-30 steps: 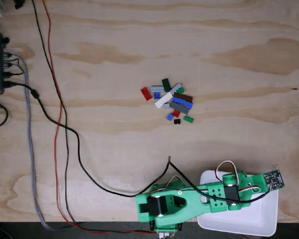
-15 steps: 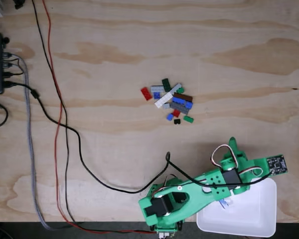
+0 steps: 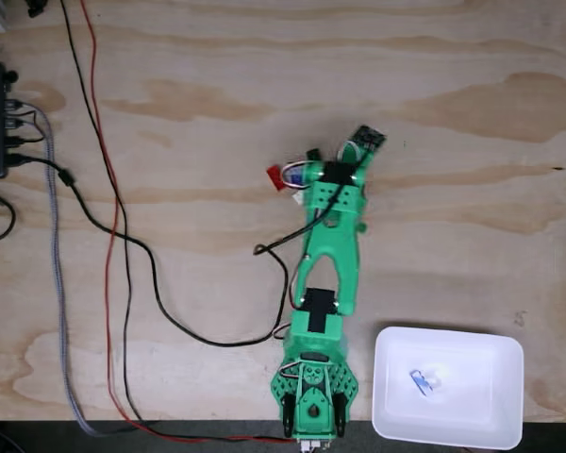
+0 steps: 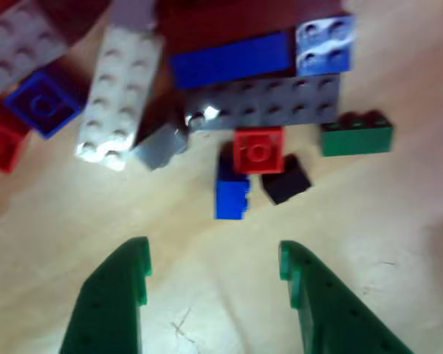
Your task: Put all lego bricks in the bin.
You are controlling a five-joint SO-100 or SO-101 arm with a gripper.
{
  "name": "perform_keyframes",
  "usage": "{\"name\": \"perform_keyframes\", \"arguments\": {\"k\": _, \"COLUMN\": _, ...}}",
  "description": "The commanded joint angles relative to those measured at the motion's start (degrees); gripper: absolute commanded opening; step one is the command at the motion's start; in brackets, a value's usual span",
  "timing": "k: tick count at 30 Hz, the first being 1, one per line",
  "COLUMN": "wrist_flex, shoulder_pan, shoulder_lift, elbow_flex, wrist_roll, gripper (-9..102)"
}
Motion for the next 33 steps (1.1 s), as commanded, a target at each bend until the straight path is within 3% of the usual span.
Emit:
{"name": "perform_keyframes", "arguments": {"k": 1, "wrist_flex": -2.7, "shoulder_pan": -7.2, "shoulder_lift": 1.0, "elbow_flex": -0.3, "wrist_roll": 1.4, "gripper": 19}}
{"name": "perform_keyframes", "arguments": {"k": 6, "wrist_flex": -3.6, "shoulder_pan": -7.7, "shoulder_lift": 2.5, "elbow_flex": 0.6, "wrist_roll": 0.7, "gripper": 17}}
{"name": "perform_keyframes", "arguments": {"k": 18, "wrist_flex": -13.6, "shoulder_pan": 4.1, "shoulder_lift": 12.7, "elbow_flex": 16.8, "wrist_roll": -8.3, "gripper": 16}}
{"name": "perform_keyframes", "arguments": {"k": 33, "wrist_flex": -22.5, "shoulder_pan": 2.9, "shoulder_lift": 14.7, "elbow_flex": 21.4, "wrist_roll": -8.9, "gripper": 14}}
